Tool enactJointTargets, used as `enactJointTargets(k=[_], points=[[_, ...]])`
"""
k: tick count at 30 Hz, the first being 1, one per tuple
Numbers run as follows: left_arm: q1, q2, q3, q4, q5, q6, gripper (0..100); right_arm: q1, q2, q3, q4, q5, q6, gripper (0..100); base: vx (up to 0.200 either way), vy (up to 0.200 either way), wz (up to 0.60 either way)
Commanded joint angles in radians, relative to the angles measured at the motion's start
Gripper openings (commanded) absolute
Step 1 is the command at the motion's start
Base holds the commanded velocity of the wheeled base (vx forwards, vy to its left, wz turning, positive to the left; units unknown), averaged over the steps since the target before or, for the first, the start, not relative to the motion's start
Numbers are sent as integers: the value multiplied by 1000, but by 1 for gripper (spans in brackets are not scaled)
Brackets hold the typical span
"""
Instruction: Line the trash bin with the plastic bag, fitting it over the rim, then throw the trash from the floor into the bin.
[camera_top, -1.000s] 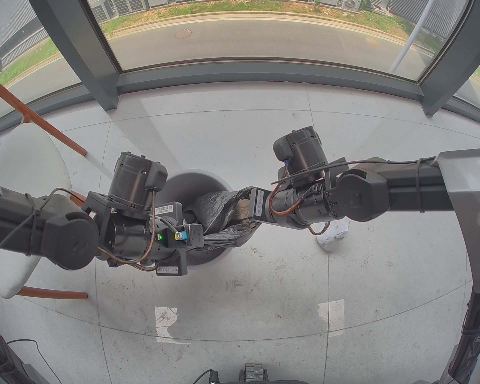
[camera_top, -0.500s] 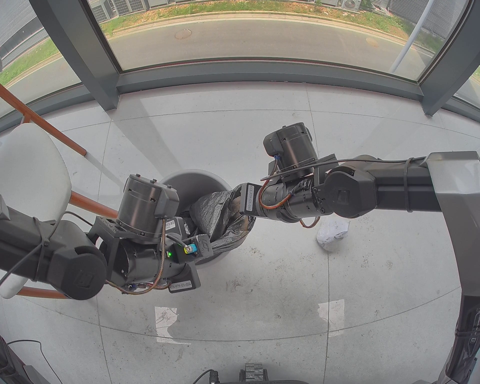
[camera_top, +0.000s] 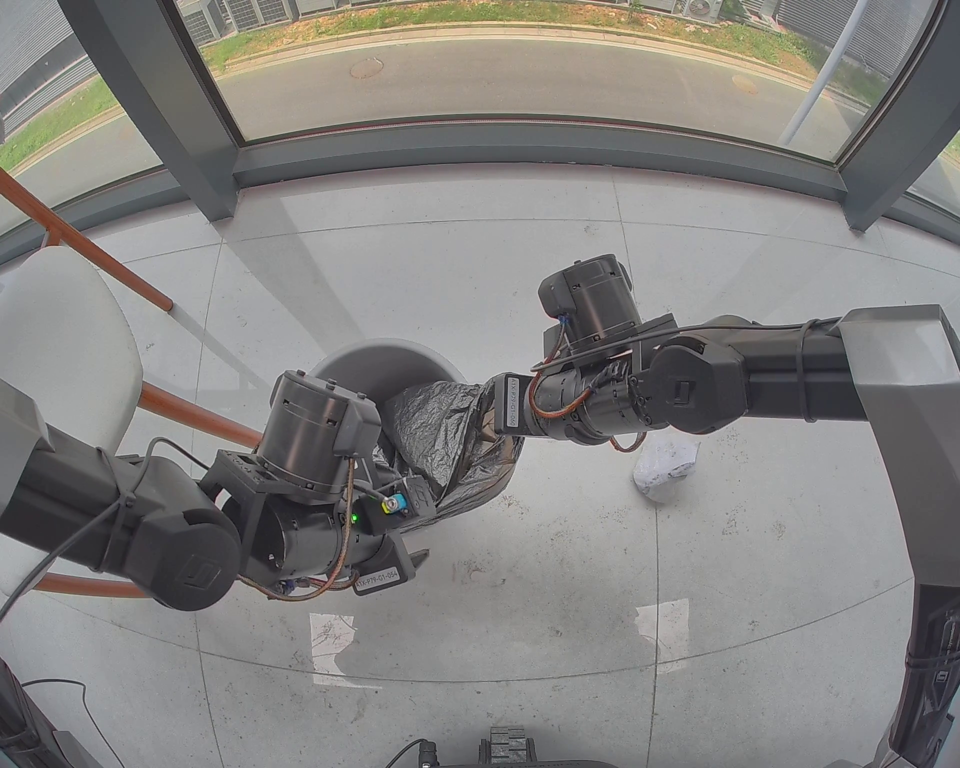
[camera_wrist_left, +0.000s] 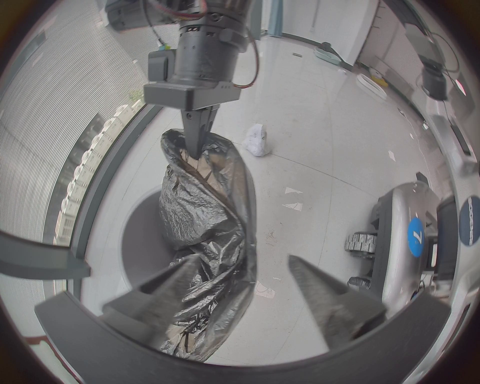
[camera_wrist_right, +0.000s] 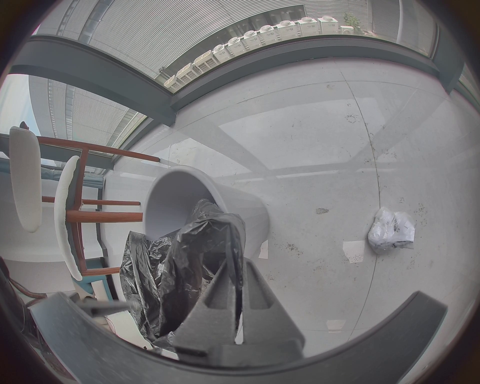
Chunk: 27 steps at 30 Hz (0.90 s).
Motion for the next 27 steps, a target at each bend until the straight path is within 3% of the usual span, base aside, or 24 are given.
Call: enactJointTargets(k=[1, 11, 27], points=[[1, 18, -27, -1, 14, -15, 100, 3, -3, 1, 0, 0, 0, 0, 0, 0, 0], [4, 15, -194, 13, 42, -104, 100, 11, -3, 14, 1, 0, 0, 0, 0, 0, 0], [9, 95, -94, -1, 37, 25, 100, 5, 0, 3, -3, 0, 0, 0, 0, 0, 0]])
